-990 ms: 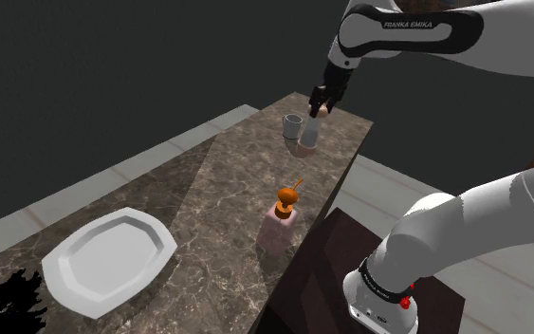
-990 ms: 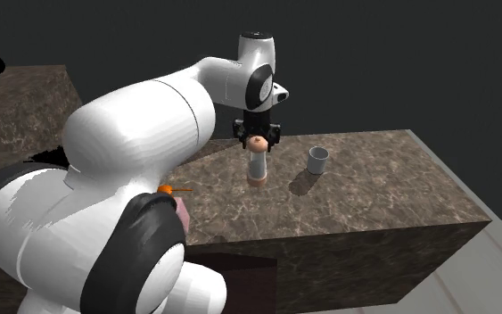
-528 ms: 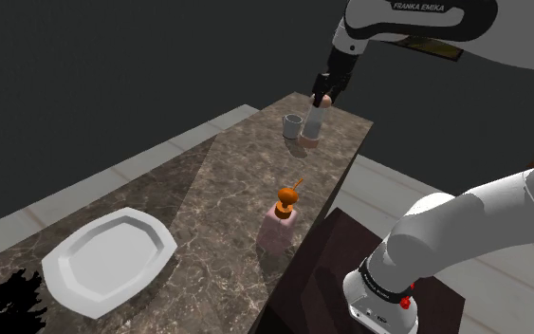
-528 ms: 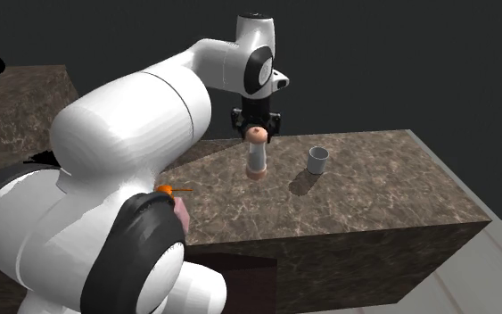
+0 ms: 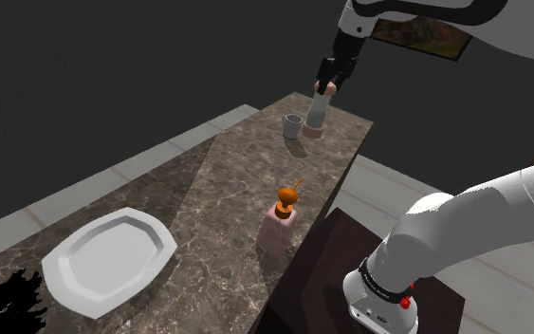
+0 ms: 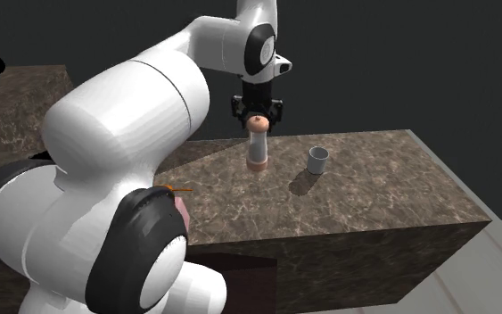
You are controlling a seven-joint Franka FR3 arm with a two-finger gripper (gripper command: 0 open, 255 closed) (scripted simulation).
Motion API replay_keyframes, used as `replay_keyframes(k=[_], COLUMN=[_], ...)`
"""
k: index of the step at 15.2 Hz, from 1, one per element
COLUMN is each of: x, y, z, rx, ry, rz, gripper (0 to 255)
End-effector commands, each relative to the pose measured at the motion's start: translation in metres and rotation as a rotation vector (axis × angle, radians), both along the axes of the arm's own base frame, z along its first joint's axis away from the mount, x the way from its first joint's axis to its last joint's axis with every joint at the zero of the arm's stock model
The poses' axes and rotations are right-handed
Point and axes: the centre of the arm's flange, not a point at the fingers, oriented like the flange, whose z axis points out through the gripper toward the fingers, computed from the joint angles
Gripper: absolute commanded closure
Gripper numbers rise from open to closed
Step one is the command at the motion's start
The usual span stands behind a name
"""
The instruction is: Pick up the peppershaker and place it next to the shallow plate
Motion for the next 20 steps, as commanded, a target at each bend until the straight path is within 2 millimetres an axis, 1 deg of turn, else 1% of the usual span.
replay_keyframes(k=[1,5,20], x=[0.001,0.001,0.015], y=[0.001,0.001,0.198], z=[0.011,0.030,0.031], rx=[0.000,0.000,0.000], ry=[0.000,0.000,0.000], rz=[0.000,0.000,0.000], gripper=[255,255,255])
